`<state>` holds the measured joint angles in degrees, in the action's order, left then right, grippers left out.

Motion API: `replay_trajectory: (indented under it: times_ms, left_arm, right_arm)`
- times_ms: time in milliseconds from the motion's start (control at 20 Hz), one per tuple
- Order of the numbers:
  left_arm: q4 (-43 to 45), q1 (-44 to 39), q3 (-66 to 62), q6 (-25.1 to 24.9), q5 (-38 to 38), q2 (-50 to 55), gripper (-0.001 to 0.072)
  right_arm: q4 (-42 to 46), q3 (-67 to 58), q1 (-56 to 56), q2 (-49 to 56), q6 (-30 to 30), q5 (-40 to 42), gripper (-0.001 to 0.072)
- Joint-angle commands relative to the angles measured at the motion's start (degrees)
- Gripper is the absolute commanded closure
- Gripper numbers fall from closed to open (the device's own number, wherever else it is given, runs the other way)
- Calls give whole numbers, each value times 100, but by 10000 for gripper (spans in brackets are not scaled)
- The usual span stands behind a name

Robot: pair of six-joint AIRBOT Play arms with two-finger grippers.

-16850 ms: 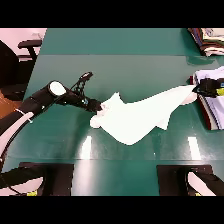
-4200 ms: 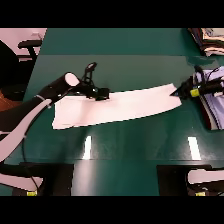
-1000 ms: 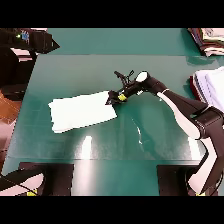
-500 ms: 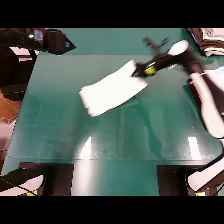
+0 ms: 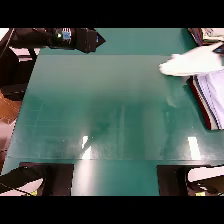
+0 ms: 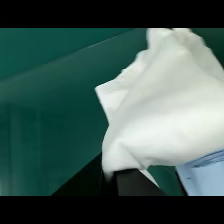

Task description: Fold the shirts.

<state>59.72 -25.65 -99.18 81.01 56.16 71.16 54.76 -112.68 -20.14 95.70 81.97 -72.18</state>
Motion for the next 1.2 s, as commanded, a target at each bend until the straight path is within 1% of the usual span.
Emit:
replay_trajectory:
  times_ms: [0,150,400,550,600,700,900,1050,1150]
  left_arm:
    - [35,-109,2,0,-140,4,673]
    - [105,-109,2,0,-149,4,673]
    - [120,-109,2,0,-142,2,673]
    - [122,-109,2,0,-44,4,673]
    - [122,-109,2,0,22,2,673]
    - [129,-109,2,-2,138,2,673]
    - [136,-109,2,-2,190,2,672]
    - [136,-109,2,-4,190,4,673]
    - [136,-109,2,-4,190,2,672]
  right_arm:
    - [-179,-59,-737,-9,-107,356,696]
    - [-549,-74,-909,-11,-260,734,696]
    - [-699,-872,-922,-72,-260,981,696]
    - [-695,-452,-1005,-546,-286,1381,697]
    - [-697,-256,-1049,-723,-420,1414,697]
    - [-664,-63,-1207,-973,-516,1231,697]
    - [-592,236,-1633,-1287,-669,332,697]
    - [254,874,-1864,-1587,-664,-155,697]
    - [756,1521,-2048,-1880,-664,-227,696]
